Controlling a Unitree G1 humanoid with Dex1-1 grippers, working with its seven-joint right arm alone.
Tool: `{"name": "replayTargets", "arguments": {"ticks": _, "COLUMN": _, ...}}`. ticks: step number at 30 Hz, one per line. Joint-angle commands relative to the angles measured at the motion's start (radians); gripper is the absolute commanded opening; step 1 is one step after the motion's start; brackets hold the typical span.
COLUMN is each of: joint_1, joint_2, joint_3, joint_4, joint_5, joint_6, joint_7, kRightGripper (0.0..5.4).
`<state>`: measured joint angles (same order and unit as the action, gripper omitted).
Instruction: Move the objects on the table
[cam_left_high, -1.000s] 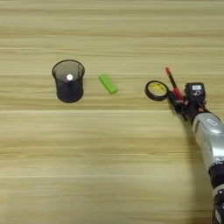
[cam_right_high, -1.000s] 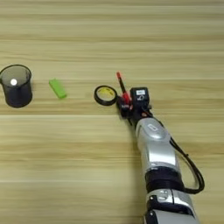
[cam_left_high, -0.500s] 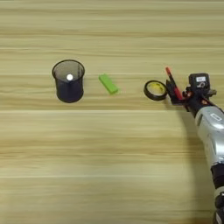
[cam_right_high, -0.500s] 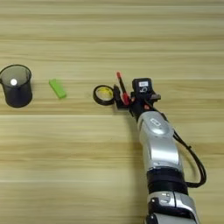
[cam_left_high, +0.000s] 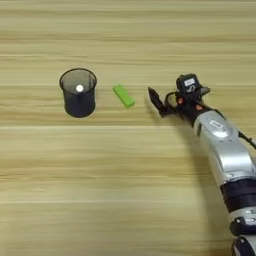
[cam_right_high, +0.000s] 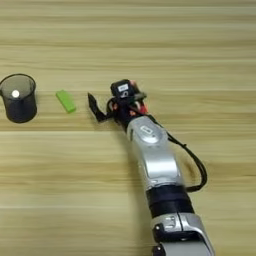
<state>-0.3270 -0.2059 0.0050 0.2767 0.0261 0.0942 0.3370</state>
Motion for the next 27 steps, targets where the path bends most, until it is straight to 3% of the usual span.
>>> {"name": "replayTargets", "arguments": {"ticks": 1, "joint_1": -0.111, "joint_2": -0.006, "joint_3": 0.029, "joint_4": 0.009, "joint_5": -0.017, "joint_6": -0.054, "joint_7": 0.020, "kRightGripper": 5.37}}
{"name": "replayTargets", "arguments": {"ticks": 12, "joint_1": -0.196, "joint_2": 0.032, "joint_3": 0.060, "joint_4": 0.177, "joint_5": -0.005, "joint_6": -0.142, "joint_7": 0.114, "kRightGripper": 5.37}}
{"name": "replayTargets", "arguments": {"ticks": 27, "joint_1": -0.269, "joint_2": 0.066, "joint_3": 0.061, "joint_4": 0.368, "joint_5": -0.011, "joint_6": -0.213, "joint_7": 0.163, "kRightGripper": 5.37}}
